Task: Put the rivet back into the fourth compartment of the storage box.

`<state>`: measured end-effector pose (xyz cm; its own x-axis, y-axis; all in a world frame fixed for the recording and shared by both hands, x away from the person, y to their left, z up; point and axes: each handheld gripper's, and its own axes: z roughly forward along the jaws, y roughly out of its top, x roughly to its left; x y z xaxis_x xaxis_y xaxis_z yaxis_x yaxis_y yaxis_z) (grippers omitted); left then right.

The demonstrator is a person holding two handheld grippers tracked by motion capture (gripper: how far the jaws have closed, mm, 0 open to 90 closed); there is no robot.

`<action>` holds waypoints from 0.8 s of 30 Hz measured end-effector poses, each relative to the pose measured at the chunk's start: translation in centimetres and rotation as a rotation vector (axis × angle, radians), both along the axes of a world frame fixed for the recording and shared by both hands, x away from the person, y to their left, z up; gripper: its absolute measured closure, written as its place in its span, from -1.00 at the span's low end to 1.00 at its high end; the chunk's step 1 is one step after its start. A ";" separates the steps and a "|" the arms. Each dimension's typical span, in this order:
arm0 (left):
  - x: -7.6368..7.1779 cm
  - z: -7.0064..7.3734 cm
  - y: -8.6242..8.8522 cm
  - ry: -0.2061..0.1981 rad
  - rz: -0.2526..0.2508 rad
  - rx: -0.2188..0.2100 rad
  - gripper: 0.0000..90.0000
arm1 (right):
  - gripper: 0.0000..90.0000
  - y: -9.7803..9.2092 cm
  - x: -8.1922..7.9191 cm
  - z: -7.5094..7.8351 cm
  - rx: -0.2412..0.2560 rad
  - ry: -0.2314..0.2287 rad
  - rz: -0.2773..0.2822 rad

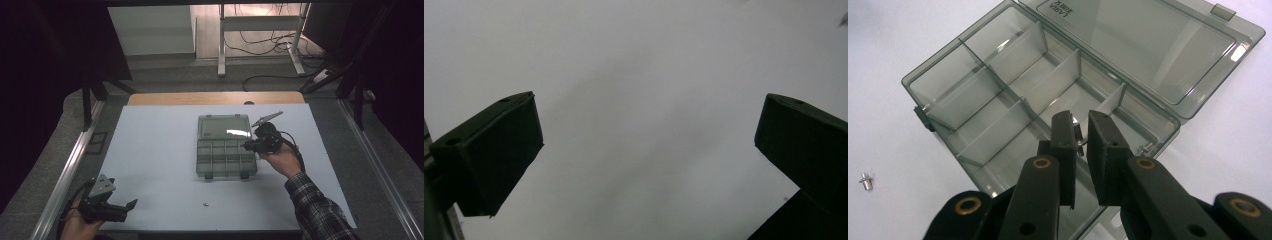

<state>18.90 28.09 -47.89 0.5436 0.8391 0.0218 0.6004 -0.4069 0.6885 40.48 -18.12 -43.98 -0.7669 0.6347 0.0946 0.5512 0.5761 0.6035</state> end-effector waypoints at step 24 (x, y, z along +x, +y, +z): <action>-0.3 0.6 0.3 -0.065 -0.011 -0.077 -1.00 | 0.42 0.1 0.6 -0.7 -0.063 -0.067 -0.091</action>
